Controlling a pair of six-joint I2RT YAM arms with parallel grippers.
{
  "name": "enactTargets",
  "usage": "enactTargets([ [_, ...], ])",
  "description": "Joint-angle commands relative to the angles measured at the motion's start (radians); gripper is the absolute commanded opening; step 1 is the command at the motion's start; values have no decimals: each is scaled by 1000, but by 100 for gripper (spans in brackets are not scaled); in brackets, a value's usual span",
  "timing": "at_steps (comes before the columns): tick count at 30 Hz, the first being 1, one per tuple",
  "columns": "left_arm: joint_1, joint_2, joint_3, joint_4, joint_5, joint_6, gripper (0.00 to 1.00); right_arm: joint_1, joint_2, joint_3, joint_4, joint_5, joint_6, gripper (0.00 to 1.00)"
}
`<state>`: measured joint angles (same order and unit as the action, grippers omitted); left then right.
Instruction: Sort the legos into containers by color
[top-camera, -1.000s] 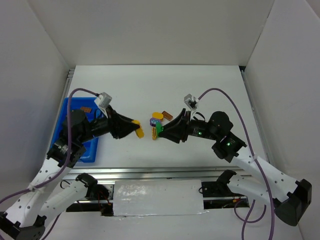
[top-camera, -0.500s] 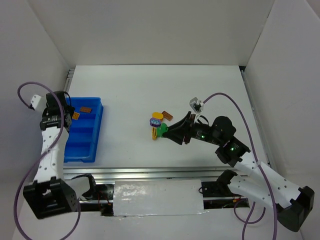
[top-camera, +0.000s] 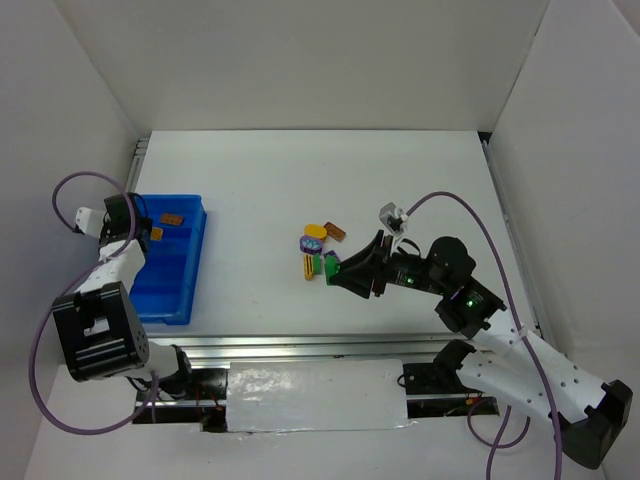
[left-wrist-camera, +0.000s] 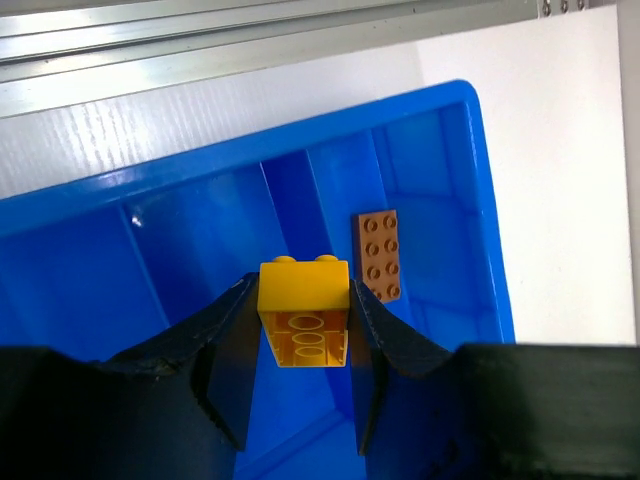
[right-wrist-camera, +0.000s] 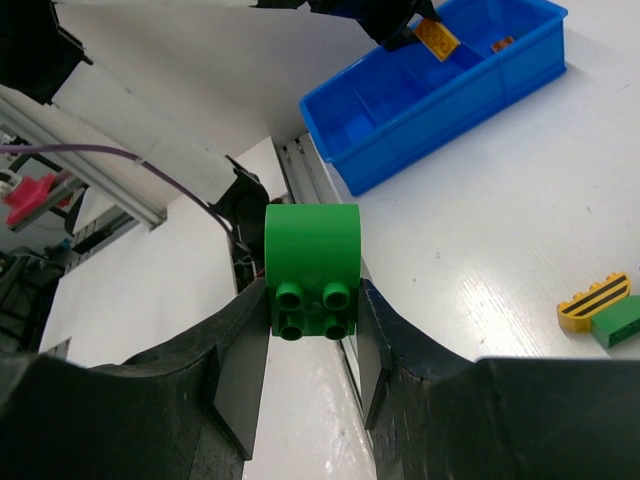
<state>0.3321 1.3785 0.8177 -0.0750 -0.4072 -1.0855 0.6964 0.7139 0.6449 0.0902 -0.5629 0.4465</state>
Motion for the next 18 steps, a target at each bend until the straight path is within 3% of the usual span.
enactTargets([
  [1, 10, 19, -6, 182, 39, -50, 0, -5, -11, 1, -4, -28, -37, 0],
  [5, 12, 56, -2, 164, 38, -71, 0, -5, -13, -4, 0, -29, -42, 0],
  [7, 12, 45, -35, 176, 36, -85, 5, -5, -13, -4, 0, -26, -45, 0],
  [10, 10, 8, -83, 207, 28, -89, 25, -5, 2, 2, 5, -29, -45, 0],
  [11, 8, 2, -83, 199, 15, -93, 39, -5, 5, 2, 9, -32, -43, 0],
  [16, 10, -53, -61, 143, 2, -96, 58, -5, 28, 15, 6, -34, -42, 0],
  [18, 10, -93, -71, 139, -2, -99, 60, -5, 30, 18, 8, -31, -40, 0],
])
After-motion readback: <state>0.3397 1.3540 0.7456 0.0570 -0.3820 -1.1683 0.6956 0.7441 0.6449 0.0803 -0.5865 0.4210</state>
